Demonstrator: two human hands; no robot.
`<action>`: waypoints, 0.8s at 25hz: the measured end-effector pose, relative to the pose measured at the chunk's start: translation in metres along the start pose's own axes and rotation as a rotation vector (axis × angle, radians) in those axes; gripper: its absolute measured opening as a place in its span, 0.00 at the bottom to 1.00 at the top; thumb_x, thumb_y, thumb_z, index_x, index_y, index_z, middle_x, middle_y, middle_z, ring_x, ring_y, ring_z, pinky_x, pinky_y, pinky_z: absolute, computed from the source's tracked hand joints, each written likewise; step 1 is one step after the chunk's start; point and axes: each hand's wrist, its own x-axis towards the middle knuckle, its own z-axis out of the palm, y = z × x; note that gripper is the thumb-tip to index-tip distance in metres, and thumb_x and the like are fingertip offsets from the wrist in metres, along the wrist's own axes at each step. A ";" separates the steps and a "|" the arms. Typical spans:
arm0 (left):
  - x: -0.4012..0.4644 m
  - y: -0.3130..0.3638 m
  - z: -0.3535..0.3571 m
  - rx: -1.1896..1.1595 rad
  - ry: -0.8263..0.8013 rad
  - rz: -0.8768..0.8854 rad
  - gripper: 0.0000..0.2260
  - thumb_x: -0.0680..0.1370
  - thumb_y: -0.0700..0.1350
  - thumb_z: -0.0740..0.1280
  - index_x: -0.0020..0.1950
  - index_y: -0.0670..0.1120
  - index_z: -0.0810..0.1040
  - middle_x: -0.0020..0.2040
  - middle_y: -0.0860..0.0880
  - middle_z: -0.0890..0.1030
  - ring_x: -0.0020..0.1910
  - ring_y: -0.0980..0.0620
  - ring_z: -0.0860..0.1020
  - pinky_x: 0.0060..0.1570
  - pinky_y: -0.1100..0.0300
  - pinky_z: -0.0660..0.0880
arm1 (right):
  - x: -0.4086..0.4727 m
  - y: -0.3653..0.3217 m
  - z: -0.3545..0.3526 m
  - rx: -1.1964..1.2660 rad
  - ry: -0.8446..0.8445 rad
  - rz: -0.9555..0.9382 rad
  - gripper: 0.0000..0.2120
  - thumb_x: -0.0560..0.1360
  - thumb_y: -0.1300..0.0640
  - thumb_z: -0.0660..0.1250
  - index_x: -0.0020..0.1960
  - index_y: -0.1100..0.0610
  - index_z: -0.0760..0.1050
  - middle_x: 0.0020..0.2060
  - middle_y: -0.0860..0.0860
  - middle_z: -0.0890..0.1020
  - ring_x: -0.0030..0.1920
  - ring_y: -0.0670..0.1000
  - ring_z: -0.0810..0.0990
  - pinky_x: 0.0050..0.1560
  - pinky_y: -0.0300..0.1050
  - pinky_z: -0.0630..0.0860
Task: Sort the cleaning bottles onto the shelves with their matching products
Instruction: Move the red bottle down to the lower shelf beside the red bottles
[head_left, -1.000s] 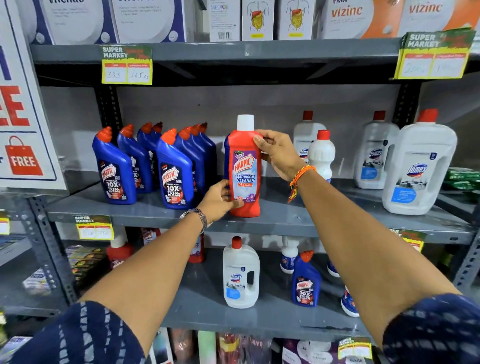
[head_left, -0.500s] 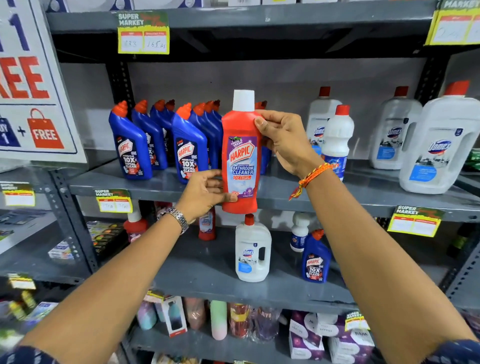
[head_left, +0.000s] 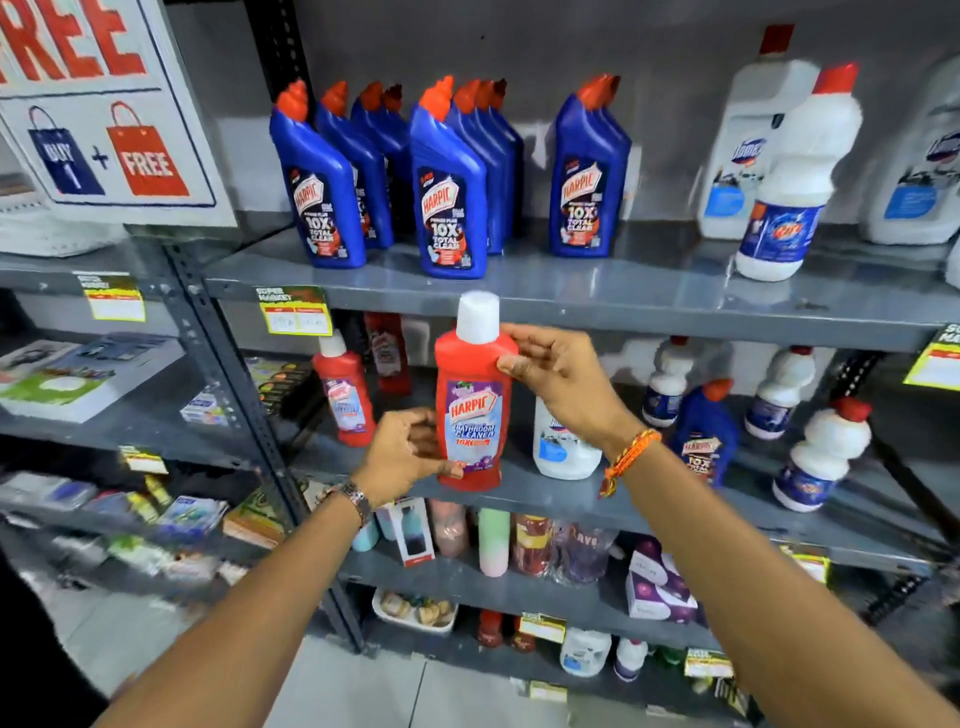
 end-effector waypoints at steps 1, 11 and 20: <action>0.000 -0.016 0.000 0.003 0.008 -0.039 0.24 0.61 0.22 0.78 0.53 0.38 0.80 0.43 0.49 0.88 0.39 0.53 0.86 0.40 0.61 0.84 | -0.002 0.018 0.006 0.015 -0.009 0.022 0.18 0.77 0.71 0.68 0.65 0.60 0.78 0.53 0.50 0.87 0.53 0.45 0.86 0.57 0.40 0.82; 0.067 -0.120 -0.001 -0.003 0.074 -0.203 0.23 0.65 0.21 0.75 0.54 0.41 0.79 0.44 0.48 0.86 0.38 0.60 0.84 0.39 0.66 0.82 | 0.050 0.138 0.033 -0.025 0.061 0.156 0.21 0.78 0.71 0.67 0.71 0.68 0.72 0.65 0.60 0.80 0.64 0.59 0.81 0.61 0.45 0.82; 0.132 -0.155 0.003 -0.056 0.089 -0.226 0.27 0.68 0.20 0.72 0.65 0.29 0.73 0.61 0.29 0.80 0.56 0.42 0.79 0.60 0.42 0.77 | 0.105 0.188 0.032 -0.112 0.061 0.284 0.22 0.79 0.69 0.67 0.73 0.67 0.70 0.69 0.63 0.77 0.69 0.62 0.78 0.70 0.58 0.75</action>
